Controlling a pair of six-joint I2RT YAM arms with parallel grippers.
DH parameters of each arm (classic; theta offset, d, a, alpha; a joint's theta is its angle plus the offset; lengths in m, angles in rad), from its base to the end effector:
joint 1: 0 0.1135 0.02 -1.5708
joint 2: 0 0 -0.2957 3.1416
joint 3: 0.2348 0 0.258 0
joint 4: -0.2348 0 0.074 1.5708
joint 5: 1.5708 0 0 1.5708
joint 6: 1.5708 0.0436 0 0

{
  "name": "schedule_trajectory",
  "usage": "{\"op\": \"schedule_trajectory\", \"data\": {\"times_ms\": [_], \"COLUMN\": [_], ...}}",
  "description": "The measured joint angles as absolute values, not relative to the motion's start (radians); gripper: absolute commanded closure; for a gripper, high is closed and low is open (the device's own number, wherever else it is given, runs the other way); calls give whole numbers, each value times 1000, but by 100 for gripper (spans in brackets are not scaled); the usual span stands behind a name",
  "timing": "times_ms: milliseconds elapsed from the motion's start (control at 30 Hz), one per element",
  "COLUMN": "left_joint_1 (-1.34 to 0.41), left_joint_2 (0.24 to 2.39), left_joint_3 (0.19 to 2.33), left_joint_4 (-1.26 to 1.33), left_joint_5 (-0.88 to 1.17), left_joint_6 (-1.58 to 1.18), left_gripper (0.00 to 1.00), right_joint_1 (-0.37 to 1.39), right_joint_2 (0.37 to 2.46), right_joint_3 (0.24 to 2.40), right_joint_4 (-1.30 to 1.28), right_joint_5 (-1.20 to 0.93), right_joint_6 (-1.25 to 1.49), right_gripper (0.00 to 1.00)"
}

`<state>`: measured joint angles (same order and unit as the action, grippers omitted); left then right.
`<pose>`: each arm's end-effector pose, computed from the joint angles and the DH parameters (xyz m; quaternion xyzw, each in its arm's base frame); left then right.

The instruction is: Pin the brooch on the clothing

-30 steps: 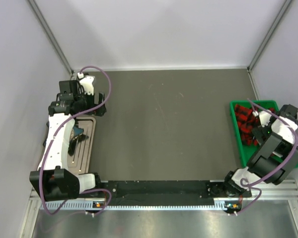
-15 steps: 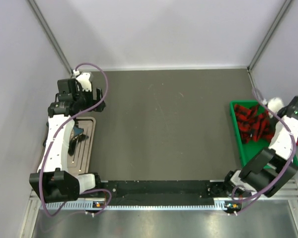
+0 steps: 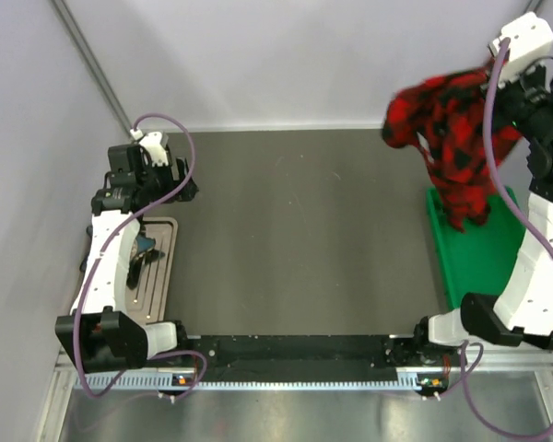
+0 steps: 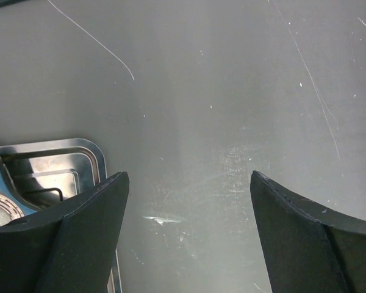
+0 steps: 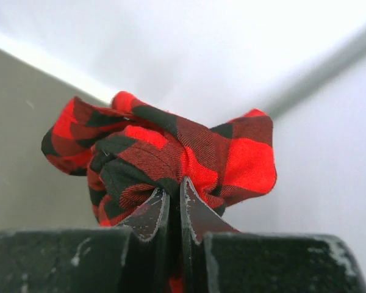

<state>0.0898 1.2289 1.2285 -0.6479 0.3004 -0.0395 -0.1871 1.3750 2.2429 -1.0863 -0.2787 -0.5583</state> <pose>0.2641 0.0108 0.3822 0.0093 0.8879 -0.1229 0.4433 0.1909 -0.0239 0.6087 -0.2280 0.7431 -0.1248 0.6167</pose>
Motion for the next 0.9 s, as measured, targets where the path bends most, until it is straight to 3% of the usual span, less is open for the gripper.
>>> {"op": "schedule_trajectory", "data": {"times_ms": [133,367,733,900], "left_joint_1": [90,90,91,86], "left_joint_2": [1244,1243,1230,1180], "left_joint_3": [1229,1229,1206,1092], "left_joint_4": [-653,-651,-648,-622], "left_joint_5": [313,363,615,799], "left_joint_6": [-76,-105,16,131], "left_gripper": [14,12,12,12], "right_joint_1": [21,256,266,266], "right_joint_2": [1477,1478,1319,1343], "right_joint_3": [2428,2321,1479,1262], "right_joint_4": [-1036,-856,-632,-629], "right_joint_5": [-292,-345,-421,-480], "right_joint_6": [-427,-197,137,316], "right_gripper": [100,100,100,100]}}
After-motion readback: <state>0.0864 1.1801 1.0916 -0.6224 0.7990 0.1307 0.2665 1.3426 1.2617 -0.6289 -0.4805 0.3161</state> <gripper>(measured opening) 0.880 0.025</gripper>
